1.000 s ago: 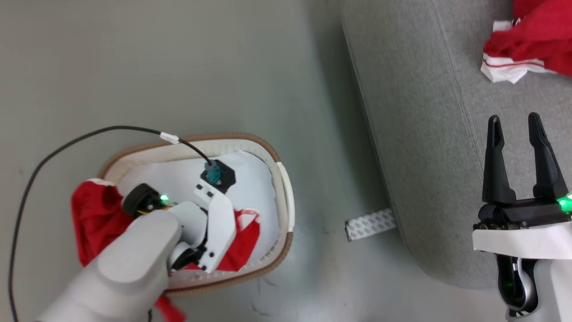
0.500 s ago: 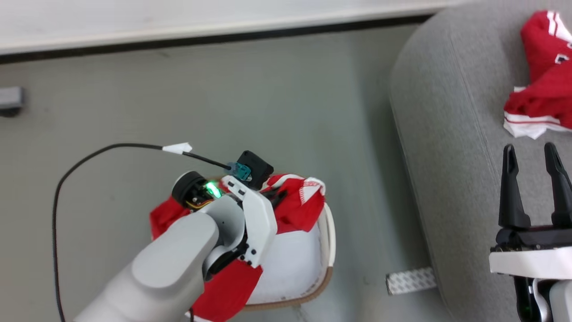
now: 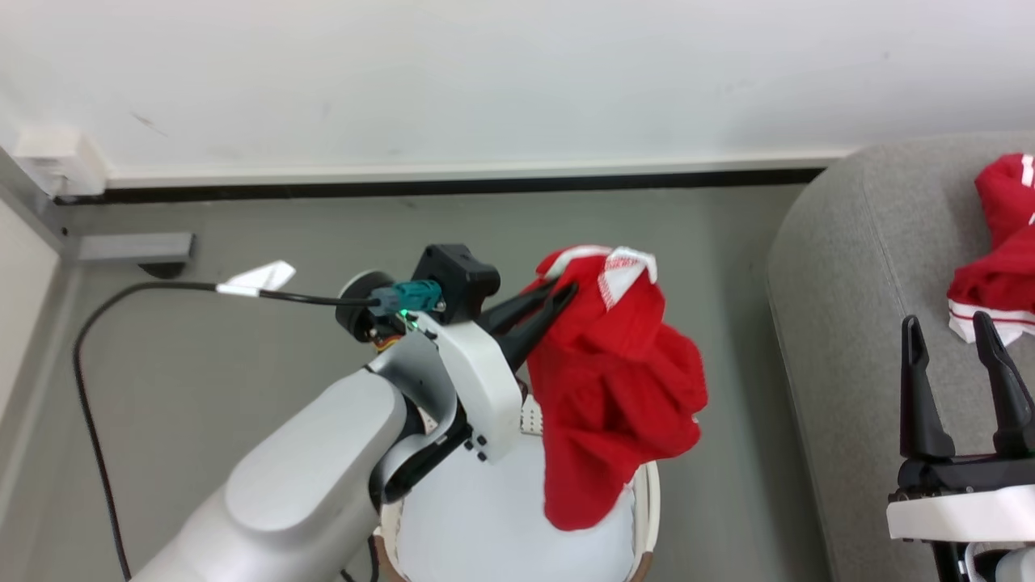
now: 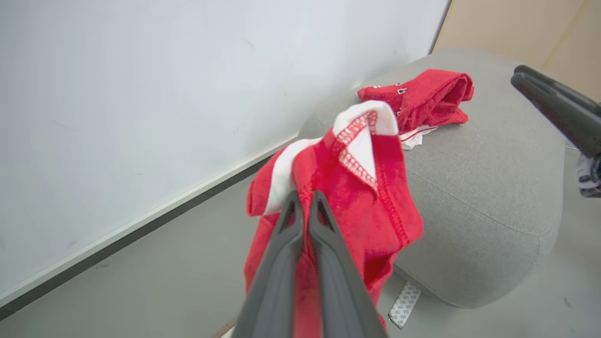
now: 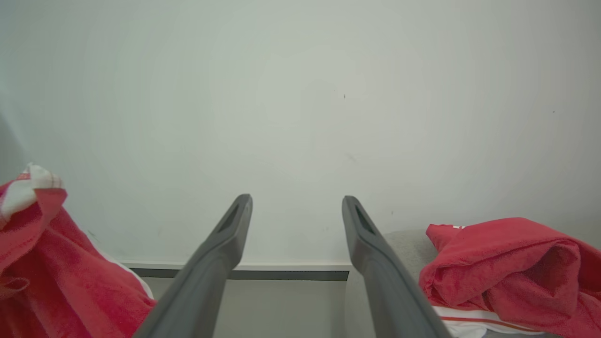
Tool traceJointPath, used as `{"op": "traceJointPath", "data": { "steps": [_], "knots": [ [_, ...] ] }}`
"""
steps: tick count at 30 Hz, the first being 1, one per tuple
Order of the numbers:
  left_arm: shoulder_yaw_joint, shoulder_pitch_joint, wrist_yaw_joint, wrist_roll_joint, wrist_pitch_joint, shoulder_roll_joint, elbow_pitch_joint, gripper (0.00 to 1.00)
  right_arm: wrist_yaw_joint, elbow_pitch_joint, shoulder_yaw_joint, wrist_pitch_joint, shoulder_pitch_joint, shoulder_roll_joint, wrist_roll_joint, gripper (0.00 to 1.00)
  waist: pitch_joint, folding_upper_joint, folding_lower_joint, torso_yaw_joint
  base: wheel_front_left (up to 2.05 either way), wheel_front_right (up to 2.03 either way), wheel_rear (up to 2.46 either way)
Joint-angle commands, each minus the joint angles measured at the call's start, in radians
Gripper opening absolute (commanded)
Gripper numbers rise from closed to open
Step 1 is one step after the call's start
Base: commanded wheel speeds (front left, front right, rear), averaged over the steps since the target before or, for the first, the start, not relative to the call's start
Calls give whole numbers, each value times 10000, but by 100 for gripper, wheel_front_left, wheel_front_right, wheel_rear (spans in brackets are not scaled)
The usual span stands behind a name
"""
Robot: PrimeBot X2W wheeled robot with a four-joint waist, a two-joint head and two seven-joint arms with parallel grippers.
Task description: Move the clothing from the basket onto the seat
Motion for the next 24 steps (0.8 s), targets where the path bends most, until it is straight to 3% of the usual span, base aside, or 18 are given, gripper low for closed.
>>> {"op": "traceJointPath", "data": {
  "steps": [1,17,24],
  "knots": [
    [194,120,160,-109,-175,100,-459,0,-18,33,35,0,206,-72,65,100,-332,-1,2,207,0,0,0],
    [1519,-511,1304,-457,-419,246,-2901,0,-18,172,688,1,483,52,303,100,-911,-1,2,263,0,0,0],
    [1831,-518,1451,-619,-315,497,-3082,0,-18,144,894,0,361,153,401,100,-787,-1,2,144,0,0,0]
  ]
}}
